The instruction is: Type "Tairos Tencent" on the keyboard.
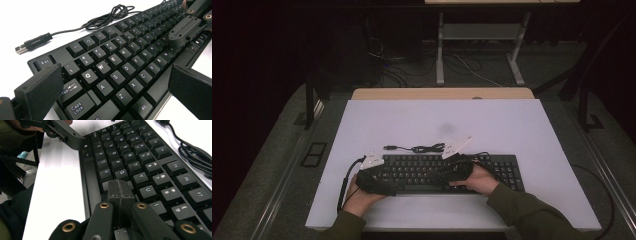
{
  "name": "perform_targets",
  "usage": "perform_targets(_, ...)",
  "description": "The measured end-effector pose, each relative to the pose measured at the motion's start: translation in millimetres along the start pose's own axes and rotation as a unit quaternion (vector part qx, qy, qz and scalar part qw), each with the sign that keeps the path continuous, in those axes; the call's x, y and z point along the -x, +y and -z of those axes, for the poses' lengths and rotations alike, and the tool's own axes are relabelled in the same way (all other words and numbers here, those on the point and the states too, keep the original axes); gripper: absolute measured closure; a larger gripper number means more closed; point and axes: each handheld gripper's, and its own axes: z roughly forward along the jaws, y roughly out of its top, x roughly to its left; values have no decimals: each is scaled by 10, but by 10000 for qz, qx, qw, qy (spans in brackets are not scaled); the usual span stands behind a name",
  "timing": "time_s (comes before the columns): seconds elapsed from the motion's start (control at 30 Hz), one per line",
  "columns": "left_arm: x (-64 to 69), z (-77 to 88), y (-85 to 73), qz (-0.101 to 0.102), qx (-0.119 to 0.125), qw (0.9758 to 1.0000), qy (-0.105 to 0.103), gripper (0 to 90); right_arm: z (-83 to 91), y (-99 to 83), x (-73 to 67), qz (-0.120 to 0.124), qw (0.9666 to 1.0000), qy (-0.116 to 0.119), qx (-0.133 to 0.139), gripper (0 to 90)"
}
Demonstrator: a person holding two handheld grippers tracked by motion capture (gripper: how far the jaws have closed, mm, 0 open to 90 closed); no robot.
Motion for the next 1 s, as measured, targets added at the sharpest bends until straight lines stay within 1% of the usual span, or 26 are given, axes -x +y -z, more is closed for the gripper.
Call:
perform_targets(0.17,-4,0,-1,-42,-4,10000,-18,0,-35,3,-11,36,10000,5,-51,897)
perform_targets(0.4,-6,2,-4,-42,-7,10000,-35,0,-73,2,-30,52,9999,-22,-160,897)
perform_targets(0.43,-5,2,-5,-43,-7,10000,-38,0,-76,4,-31,68,9998,-36,-184,897)
perform_targets(0.5,-5,1,-6,-49,-14,10000,-36,0,-88,-6,-19,210,9993,-102,-290,897)
perform_targets(0.53,-5,0,-6,-49,-12,10000,-37,0,-90,-4,-19,184,9994,-76,-291,897)
perform_targets(0.57,-5,1,-6,-59,-15,10000,-37,0,-90,-2,-21,210,9993,-90,-300,897)
perform_targets(0.93,-12,11,-5,-64,6,10000,-31,15,-65,0,-13,208,9994,-99,-251,896)
perform_targets(1.0,-11,12,-3,-73,8,10000,-27,19,-47,9,-26,98,9998,-65,-142,895)
